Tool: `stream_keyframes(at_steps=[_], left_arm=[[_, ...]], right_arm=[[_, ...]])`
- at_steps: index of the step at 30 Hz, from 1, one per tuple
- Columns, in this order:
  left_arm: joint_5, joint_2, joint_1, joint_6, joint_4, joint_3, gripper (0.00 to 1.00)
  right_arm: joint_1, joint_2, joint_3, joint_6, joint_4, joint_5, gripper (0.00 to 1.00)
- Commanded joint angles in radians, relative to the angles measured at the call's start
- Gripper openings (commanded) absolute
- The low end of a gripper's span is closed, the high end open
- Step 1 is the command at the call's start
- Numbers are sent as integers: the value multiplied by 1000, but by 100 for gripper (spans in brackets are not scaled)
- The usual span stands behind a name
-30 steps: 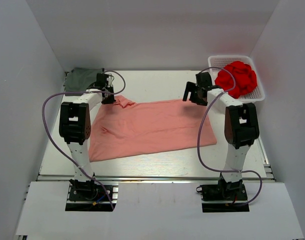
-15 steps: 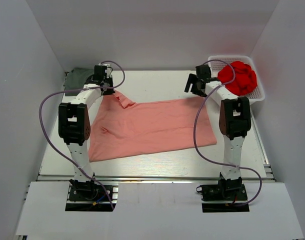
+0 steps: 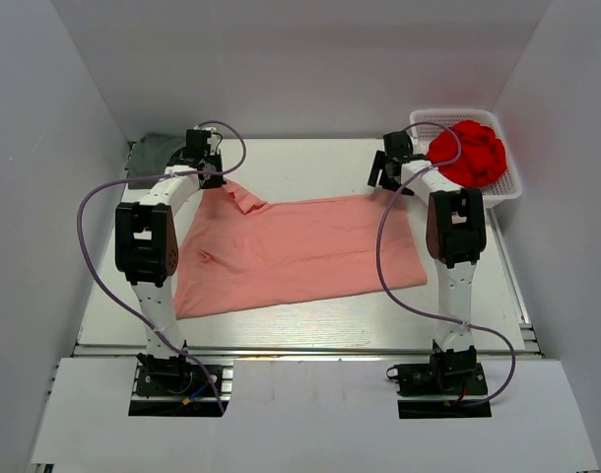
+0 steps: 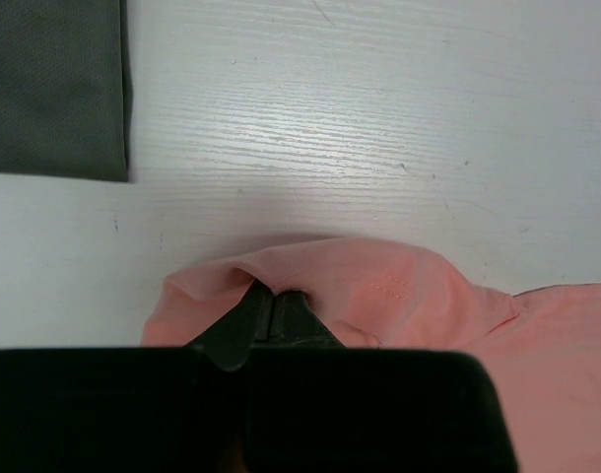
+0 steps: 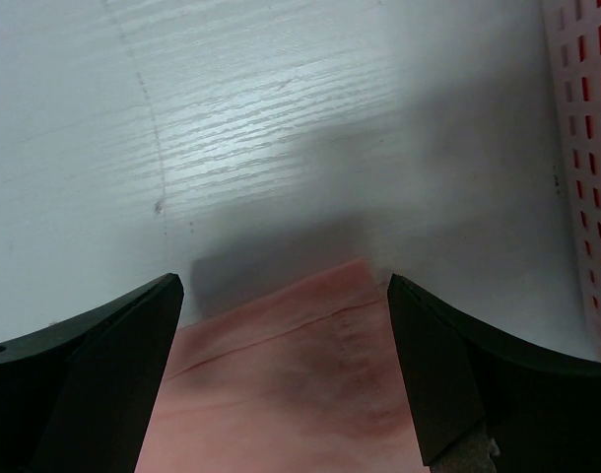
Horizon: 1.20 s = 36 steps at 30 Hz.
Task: Fold and stack the t-shirts
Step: Grap the side of the flattened tshirt furthest away from the robot with both arms
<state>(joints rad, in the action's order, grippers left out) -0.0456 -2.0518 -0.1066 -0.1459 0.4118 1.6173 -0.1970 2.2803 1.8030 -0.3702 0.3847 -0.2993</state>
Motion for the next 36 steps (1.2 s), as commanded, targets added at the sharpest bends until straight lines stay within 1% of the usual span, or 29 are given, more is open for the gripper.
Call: stream_keyframes(at_steps=[1, 3, 7, 8, 9, 10, 12, 13, 14, 15, 16, 17, 19, 22, 25, 29, 30, 31, 34, 36], left_arm=[[-2, 65, 4, 9, 10, -29, 0], [-2, 88, 4, 9, 1, -49, 0], [7, 146, 4, -3, 1, -103, 0], [19, 159, 4, -12, 1, -112, 0], [20, 173, 4, -12, 1, -134, 0], [20, 203, 4, -26, 1, -146, 0], [35, 235, 4, -35, 1, -190, 0], [35, 252, 4, -44, 10, -206, 0], [35, 287, -7, -44, 10, -223, 0], [35, 304, -7, -58, 10, -256, 0], [35, 321, -7, -69, 21, -273, 0], [35, 337, -7, -78, 30, -290, 0], [35, 384, -7, -106, 39, -341, 0], [58, 445, -7, -129, 62, -402, 0], [70, 498, -7, -152, 73, -468, 0], [70, 610, -7, -193, 111, -568, 0], [70, 663, -7, -205, 123, -586, 0], [70, 686, -7, -222, 137, -618, 0], [61, 775, -7, -259, 182, -672, 0], [87, 814, -7, -285, 200, -720, 0]], right_arm=[[7, 27, 51, 11, 8, -46, 90], [7, 36, 58, 14, 6, -37, 90], [8, 47, 61, 17, 8, -24, 82], [5, 44, 59, 16, 11, -26, 75], [7, 36, 50, 16, 11, -29, 72], [7, 25, 38, 14, 8, -37, 65], [4, 5, 15, 16, -3, -43, 57], [4, -14, -3, 14, -10, -52, 51], [4, -21, -13, 14, -18, -55, 38], [5, -24, -30, 19, -24, -57, 29], [2, -34, -34, 23, -26, -63, 12], [5, -38, -37, 22, -27, -64, 10], [2, -44, -42, 25, -24, -67, 10], [1, -80, -65, 24, -27, -70, 0], [1, -125, -126, 28, -85, -66, 0], [-2, -238, -237, 34, -138, -70, 0], [-1, -254, -252, 37, -161, -69, 0], [-4, -278, -293, 39, -165, -73, 0], [-1, -335, -346, 47, -178, -73, 0], [-1, -373, -385, 50, -178, -66, 0]])
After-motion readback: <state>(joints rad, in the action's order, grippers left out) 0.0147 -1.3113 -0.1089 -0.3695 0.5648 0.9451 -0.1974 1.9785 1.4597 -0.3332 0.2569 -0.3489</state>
